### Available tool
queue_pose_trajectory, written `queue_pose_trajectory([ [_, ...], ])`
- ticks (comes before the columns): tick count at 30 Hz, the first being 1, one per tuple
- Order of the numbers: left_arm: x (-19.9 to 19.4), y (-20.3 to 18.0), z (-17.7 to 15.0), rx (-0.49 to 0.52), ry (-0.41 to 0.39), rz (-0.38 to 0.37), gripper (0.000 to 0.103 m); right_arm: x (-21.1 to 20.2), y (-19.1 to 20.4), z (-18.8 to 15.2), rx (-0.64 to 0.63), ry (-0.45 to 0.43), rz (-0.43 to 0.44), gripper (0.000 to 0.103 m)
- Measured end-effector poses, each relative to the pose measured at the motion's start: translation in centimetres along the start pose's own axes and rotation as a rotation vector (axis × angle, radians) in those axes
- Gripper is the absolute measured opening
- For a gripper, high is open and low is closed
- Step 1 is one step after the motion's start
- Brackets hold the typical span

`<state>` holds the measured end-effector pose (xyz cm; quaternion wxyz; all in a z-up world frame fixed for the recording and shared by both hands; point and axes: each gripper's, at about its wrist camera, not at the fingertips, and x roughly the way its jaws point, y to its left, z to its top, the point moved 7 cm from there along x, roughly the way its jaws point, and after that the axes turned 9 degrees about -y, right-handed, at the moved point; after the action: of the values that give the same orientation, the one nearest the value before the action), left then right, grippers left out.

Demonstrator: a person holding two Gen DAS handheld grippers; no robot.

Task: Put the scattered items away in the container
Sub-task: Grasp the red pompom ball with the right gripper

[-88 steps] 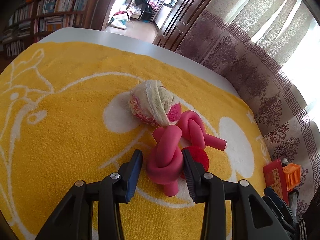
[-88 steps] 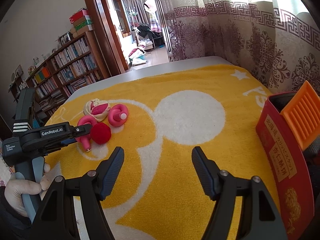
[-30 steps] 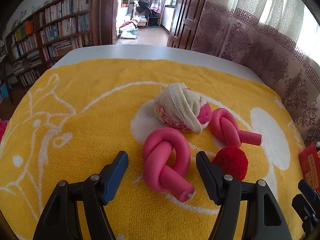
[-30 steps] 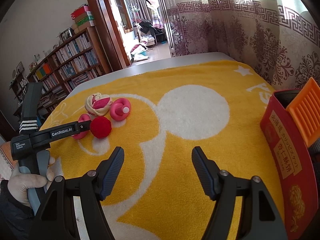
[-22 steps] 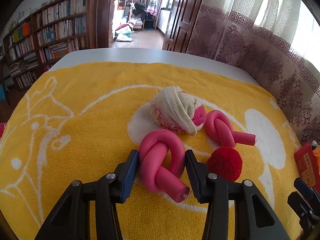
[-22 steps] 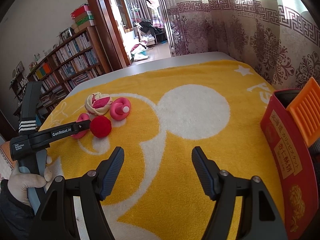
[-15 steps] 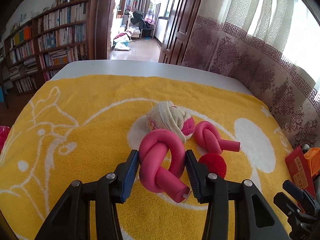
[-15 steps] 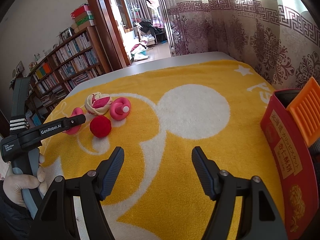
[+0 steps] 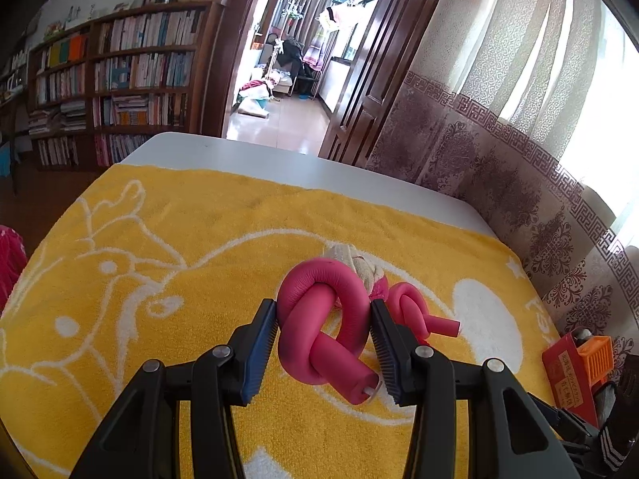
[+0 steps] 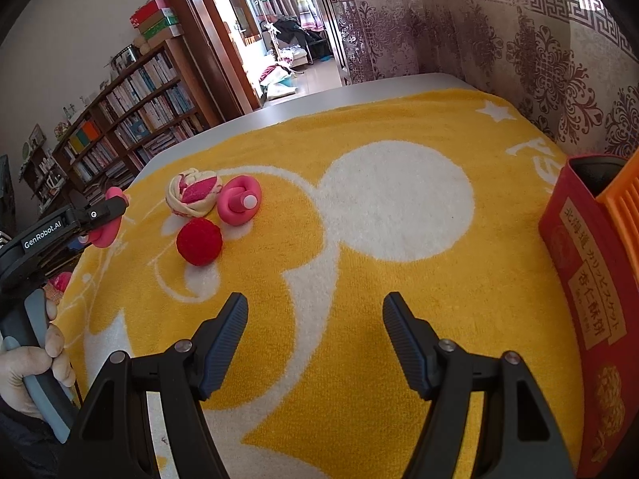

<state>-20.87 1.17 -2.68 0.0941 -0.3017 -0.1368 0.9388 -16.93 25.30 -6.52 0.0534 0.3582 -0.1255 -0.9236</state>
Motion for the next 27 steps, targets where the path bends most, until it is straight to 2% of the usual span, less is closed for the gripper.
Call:
queue_pose_trajectory([
  [5, 0.1, 0.0, -0.2, -0.013, 0.006, -0.007, 0.049, 1.1, 2.8, 2.1, 0.013, 0.046, 0.079, 0.074],
  [8, 0.2, 0.0, -0.3, -0.02, 0.007, -0.01, 0.049, 2.7, 4.0, 3.0, -0.002, 0.049, 0.076, 0.074],
  [13, 0.1, 0.6, -0.2, -0.05, 0.005, -0.009, 0.049, 6.4, 5.7, 2.5, 0.037, 0.119, 0.106, 0.074],
  [20, 0.6, 1.2, -0.6, -0.079, 0.028, -0.009, 0.049, 8.6, 8.0, 2.5, 0.002, 0.134, 0.104, 0.074],
  [21, 0.7, 1.2, -0.7, -0.08, 0.029, -0.011, 0.049, 8.9, 8.2, 2.4, -0.003, 0.137, 0.105, 0.072],
  [25, 0.4, 1.4, -0.4, -0.087, 0.021, -0.013, 0.049, 9.5, 8.5, 1.9, -0.048, 0.147, 0.076, 0.046],
  [27, 0.4, 1.5, -0.4, -0.091, 0.02, -0.013, 0.049, 9.2, 8.5, 1.8, -0.053, 0.146, 0.081, 0.042],
])
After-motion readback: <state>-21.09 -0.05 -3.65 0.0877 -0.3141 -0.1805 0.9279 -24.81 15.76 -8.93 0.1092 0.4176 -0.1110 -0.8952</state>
